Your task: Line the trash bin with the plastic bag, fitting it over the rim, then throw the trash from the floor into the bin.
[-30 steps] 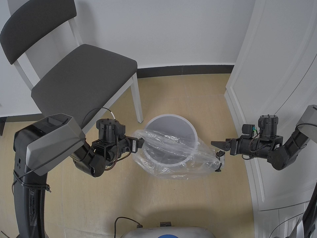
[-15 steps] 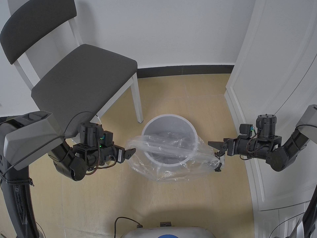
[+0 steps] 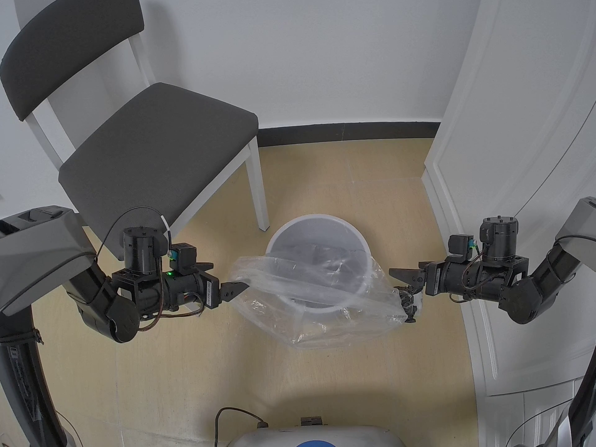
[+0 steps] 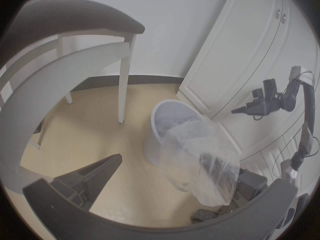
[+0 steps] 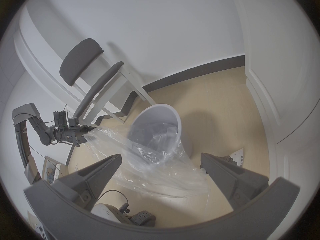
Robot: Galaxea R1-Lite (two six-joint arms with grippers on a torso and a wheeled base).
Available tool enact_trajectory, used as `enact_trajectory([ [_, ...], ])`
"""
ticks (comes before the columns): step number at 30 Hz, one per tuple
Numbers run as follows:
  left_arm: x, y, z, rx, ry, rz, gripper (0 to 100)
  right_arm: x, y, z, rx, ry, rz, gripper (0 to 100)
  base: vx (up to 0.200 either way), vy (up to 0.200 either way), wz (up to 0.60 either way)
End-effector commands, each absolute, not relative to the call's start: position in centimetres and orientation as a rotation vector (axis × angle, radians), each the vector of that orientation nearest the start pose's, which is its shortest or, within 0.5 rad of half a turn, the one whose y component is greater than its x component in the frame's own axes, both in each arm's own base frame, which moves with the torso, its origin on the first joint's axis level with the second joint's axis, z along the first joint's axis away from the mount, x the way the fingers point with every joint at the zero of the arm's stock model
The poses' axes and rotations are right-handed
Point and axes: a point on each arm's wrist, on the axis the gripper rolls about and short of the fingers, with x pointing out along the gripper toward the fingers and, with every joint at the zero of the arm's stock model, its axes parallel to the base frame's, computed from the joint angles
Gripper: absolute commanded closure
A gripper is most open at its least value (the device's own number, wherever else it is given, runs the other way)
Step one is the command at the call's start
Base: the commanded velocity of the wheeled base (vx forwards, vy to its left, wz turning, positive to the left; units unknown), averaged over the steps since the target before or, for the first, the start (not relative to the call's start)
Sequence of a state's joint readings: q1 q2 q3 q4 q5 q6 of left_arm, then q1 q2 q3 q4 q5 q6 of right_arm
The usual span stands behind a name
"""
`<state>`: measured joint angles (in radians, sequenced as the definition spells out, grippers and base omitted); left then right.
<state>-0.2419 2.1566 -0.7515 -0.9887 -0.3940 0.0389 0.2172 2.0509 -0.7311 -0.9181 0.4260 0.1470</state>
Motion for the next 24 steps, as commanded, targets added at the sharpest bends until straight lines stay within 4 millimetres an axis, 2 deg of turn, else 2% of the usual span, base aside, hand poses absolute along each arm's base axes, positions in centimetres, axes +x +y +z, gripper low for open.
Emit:
enact_trajectory([
  [1, 34.3, -9.1, 5.5, -0.028, 0.388, -0.661, 0, 33.7, 8.6, 7.6, 0.181, 0.455, 0.606, 0, 0.000, 0.000, 0.00],
  [4, 33.8, -9.0, 5.4, -0.043, 0.372, -0.711, 0, 33.7, 8.6, 7.6, 0.181, 0.455, 0.606, 0, 0.000, 0.000, 0.00],
  [14, 34.1, -8.5, 5.5, -0.050, 0.351, -0.673, 0, 33.7, 8.6, 7.7, 0.182, 0.449, 0.605, 0, 0.000, 0.000, 0.00],
  [16, 34.3, -8.5, 4.4, -0.008, 0.373, -0.667, 0, 33.6, 8.9, 7.7, 0.176, 0.450, 0.599, 0, 0.000, 0.000, 0.00],
  [19, 34.8, -8.8, 4.3, 0.020, 0.363, -0.613, 0, 33.5, 9.4, 7.6, 0.167, 0.454, 0.588, 0, 0.000, 0.000, 0.00],
  [24, 34.7, -9.3, 3.9, 0.062, 0.366, -0.625, 0, 33.0, 10.5, 7.3, 0.142, 0.463, 0.585, 0, 0.000, 0.000, 0.00],
])
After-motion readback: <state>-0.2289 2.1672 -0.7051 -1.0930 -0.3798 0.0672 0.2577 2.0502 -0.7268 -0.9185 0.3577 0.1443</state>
